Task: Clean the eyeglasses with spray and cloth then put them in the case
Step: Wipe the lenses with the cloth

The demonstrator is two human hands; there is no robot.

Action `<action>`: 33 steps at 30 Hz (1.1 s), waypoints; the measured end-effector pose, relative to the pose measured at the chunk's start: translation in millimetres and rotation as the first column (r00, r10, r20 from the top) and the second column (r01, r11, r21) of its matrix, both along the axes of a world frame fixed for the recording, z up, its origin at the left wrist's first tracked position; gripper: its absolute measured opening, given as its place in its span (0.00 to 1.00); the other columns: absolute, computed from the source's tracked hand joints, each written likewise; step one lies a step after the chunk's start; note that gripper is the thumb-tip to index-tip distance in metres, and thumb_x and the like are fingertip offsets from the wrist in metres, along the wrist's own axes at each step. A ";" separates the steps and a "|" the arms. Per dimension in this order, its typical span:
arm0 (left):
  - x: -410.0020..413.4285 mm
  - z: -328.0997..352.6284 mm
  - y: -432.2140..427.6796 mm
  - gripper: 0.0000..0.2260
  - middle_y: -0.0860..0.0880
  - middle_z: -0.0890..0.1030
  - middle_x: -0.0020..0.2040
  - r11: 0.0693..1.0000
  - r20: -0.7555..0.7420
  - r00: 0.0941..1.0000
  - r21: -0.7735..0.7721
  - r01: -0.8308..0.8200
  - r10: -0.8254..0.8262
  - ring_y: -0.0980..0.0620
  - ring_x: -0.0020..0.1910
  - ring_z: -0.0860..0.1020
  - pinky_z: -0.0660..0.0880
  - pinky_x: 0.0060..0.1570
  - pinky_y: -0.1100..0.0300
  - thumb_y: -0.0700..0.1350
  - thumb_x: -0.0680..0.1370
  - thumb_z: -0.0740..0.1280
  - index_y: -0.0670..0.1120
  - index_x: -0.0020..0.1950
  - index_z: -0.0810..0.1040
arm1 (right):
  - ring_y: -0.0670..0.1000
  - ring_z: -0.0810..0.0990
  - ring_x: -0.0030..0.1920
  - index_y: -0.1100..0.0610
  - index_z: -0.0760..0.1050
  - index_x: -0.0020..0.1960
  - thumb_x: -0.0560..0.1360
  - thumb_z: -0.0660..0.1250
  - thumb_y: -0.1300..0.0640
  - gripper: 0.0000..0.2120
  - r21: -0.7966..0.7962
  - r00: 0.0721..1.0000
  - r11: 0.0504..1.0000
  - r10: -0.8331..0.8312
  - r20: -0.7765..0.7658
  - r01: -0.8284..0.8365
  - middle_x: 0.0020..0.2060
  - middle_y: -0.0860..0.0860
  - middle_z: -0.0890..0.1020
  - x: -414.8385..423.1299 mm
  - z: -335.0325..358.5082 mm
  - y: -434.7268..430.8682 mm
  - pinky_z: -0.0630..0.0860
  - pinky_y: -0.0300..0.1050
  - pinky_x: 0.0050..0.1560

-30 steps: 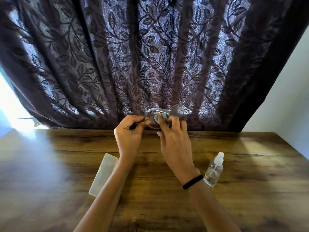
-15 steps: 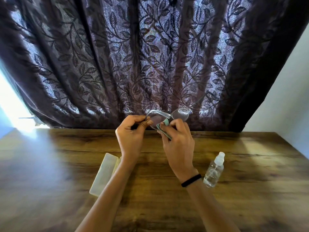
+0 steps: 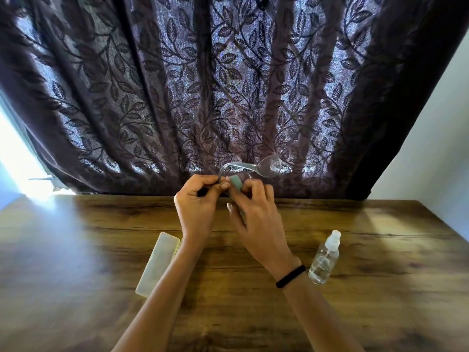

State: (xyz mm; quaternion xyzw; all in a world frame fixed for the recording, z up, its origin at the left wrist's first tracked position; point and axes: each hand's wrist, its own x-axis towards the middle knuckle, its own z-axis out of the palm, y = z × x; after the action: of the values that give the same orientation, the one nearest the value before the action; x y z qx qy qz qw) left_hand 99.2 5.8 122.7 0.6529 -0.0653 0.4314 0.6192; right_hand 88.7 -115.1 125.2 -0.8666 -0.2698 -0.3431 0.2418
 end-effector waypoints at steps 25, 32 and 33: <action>6.3 -3.0 10.1 0.09 0.56 0.81 0.39 0.993 0.092 0.994 0.102 -0.063 0.053 0.58 0.40 0.81 0.77 0.43 0.62 0.38 0.68 0.72 0.51 0.41 0.80 | 0.37 0.70 0.42 0.64 0.74 0.62 0.76 0.62 0.67 0.14 0.560 0.999 0.828 -0.020 -0.031 0.034 0.45 0.53 0.71 25.1 8.6 -55.1 0.68 0.26 0.46; 4.8 -1.3 6.2 0.13 0.54 0.82 0.39 1.000 0.069 0.998 0.021 0.006 -0.007 0.54 0.41 0.81 0.78 0.45 0.53 0.38 0.68 0.72 0.58 0.39 0.80 | 0.36 0.71 0.41 0.62 0.73 0.63 0.77 0.61 0.66 0.15 0.439 0.997 0.896 -0.035 -0.074 0.064 0.45 0.52 0.71 25.2 2.1 -54.7 0.69 0.24 0.42; 4.4 -1.4 6.8 0.13 0.54 0.82 0.39 1.000 0.068 0.998 0.020 0.011 -0.012 0.54 0.40 0.81 0.78 0.45 0.53 0.38 0.68 0.72 0.57 0.40 0.80 | 0.39 0.71 0.39 0.61 0.73 0.64 0.77 0.61 0.66 0.15 0.431 0.997 0.900 -0.039 -0.074 0.067 0.45 0.52 0.71 24.6 1.4 -54.0 0.69 0.25 0.42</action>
State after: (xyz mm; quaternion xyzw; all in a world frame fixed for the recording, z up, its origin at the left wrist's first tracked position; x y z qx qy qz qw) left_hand 103.6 12.5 121.3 0.6436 -0.0943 0.4490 0.6126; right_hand 113.2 -169.1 126.6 -0.8087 -0.1555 -0.3732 0.4273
